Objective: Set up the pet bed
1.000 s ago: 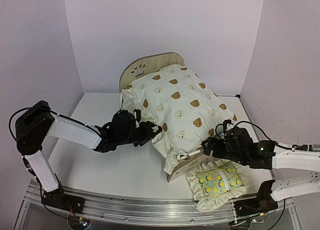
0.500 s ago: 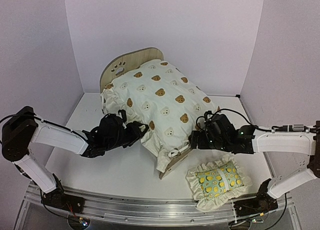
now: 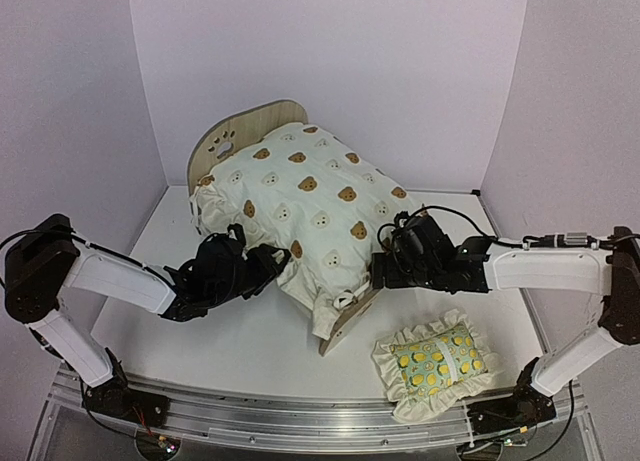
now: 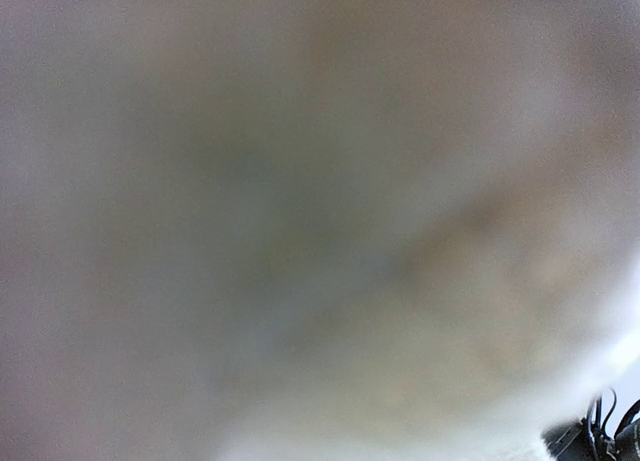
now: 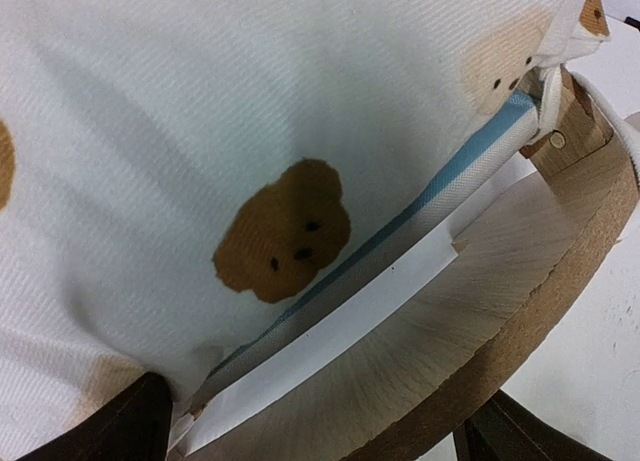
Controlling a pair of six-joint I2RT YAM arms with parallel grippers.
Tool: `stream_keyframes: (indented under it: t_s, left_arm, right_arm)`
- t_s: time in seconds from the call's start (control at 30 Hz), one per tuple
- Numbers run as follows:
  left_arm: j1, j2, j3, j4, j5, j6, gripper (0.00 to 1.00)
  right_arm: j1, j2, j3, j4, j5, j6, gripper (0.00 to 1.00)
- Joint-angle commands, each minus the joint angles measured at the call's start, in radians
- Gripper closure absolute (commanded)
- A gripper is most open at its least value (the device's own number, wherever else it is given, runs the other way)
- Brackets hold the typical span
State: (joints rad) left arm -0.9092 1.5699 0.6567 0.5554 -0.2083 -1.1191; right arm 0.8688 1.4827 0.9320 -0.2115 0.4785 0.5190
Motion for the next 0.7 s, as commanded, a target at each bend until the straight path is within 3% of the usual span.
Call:
stream_keyframes:
  t_s: [0.0,0.67]
  left_arm:
    - [-0.057,0.026,0.034,0.037,0.049,0.514,1.00]
    - [-0.056,0.159,0.023,0.079,0.036,0.483,1.00]
  right_arm:
    - [0.015,0.061,0.061,0.110,-0.020,-0.118,0.03]
    - [0.006,0.106,0.115,0.115,-0.043,-0.151,0.03]
